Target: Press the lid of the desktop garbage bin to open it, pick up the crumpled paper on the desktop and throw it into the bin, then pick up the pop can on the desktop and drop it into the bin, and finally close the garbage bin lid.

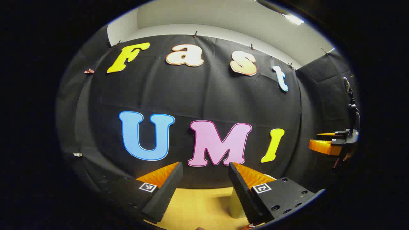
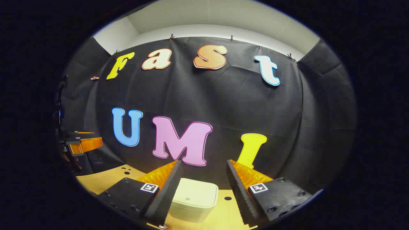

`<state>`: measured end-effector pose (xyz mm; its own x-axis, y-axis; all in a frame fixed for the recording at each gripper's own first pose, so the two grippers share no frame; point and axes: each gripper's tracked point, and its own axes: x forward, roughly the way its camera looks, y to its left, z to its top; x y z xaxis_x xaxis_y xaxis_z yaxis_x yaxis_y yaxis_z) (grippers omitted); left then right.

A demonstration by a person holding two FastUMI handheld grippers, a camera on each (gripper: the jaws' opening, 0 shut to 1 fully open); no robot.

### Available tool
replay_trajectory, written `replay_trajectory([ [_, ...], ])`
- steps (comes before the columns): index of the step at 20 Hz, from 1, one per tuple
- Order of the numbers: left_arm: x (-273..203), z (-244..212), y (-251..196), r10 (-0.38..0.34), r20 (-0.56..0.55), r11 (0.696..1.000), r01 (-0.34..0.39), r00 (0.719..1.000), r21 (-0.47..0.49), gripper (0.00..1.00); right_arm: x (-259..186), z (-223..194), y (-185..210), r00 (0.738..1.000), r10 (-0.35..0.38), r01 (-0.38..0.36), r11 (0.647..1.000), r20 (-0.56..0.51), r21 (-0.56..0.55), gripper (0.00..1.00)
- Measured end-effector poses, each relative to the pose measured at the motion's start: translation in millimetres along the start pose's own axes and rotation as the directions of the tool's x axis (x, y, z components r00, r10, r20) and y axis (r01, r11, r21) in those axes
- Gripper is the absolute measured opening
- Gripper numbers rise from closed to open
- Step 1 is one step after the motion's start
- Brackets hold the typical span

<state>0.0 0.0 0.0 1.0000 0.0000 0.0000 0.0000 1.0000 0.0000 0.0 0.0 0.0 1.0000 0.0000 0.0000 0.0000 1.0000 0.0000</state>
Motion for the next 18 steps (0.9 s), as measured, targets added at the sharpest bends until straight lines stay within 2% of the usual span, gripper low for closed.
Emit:
replay_trajectory([
  [9, 20.7, -15.4, -6.2, -0.016, -0.042, 1.0, 0.017, 0.999, 0.004, 0.93, 13.9, -13.7, 3.4, 0.999, 0.033, -0.033, 0.999, -0.024, -0.005, 0.89],
  [14, 23.4, -12.2, -10.2, -0.028, -0.027, 1.0, 0.028, 0.999, 0.003, 0.93, 16.8, -16.2, 11.7, 0.997, 0.063, -0.063, 0.998, -0.032, 0.002, 0.87],
  [17, 23.6, -8.5, -11.0, -0.027, -0.01, 1.0, 0.027, 1.0, 0.0, 0.93, 18.5, -20.3, 11.6, 0.997, 0.068, -0.069, 0.998, -0.041, -0.006, 0.98],
  [18, 23.3, -10.0, -9.4, -0.021, -0.012, 1.0, 0.021, 1.0, -0.001, 0.93, 18.9, -21.6, 11.5, 0.997, 0.07, -0.07, 0.998, -0.045, -0.002, 0.97],
])
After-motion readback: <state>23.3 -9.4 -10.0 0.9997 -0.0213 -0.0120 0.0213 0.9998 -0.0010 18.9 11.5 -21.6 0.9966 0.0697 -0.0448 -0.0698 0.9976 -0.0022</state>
